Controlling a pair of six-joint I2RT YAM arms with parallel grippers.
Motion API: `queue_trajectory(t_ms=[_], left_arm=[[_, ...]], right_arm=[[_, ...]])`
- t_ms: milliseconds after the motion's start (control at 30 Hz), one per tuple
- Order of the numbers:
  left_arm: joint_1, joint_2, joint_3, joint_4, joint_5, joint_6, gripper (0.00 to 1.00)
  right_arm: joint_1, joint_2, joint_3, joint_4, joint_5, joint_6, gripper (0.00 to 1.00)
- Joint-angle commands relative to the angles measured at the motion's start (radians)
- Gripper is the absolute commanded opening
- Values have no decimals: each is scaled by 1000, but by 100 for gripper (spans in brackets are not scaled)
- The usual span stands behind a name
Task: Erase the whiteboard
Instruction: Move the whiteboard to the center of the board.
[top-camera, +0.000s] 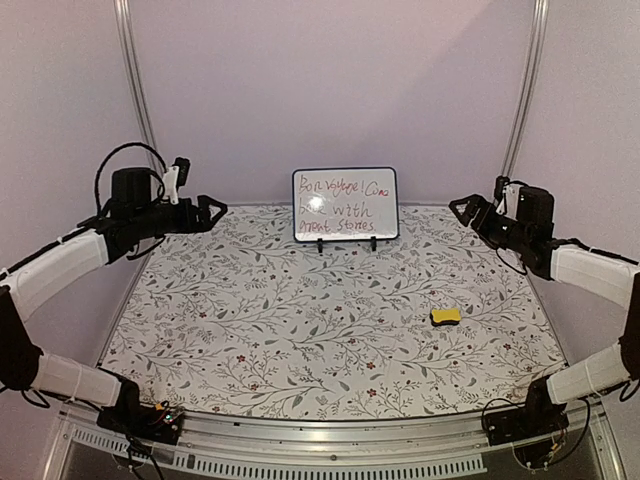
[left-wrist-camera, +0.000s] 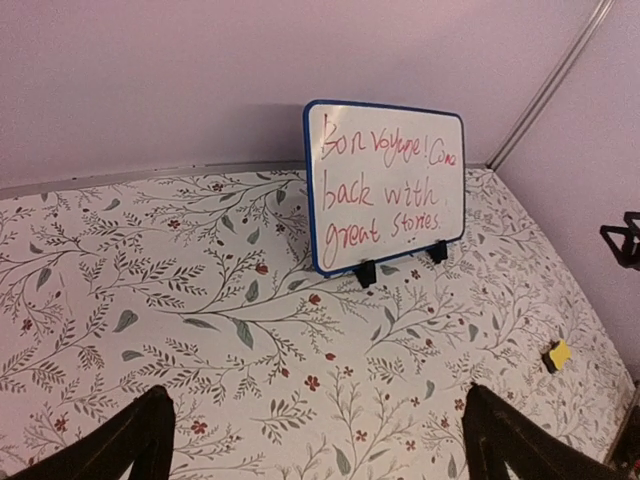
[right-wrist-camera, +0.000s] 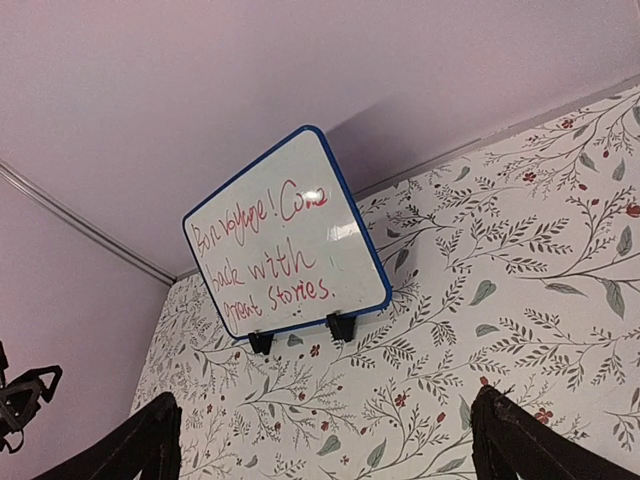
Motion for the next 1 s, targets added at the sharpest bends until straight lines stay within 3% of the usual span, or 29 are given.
queue_trajectory(t_ms=[0,233,633,767,967], left_arm=[[-147,30,55,31,-189,-49,100],[-291,273,133,147,-352,-135,100],[-423,770,601,46,-470,-158,100],[-440,850,681,31,-481,-204,94],[-468,895,666,50,-515,-277,91]], right_arm=[[9,12,-21,60,-37,-8,99],[11,1,-34,55,-45,-6,99],[13,-8,-57,65,-58,42,99],[15,-5,-61,66,-52,45,99],[15,4,-64,71,-51,51,98]])
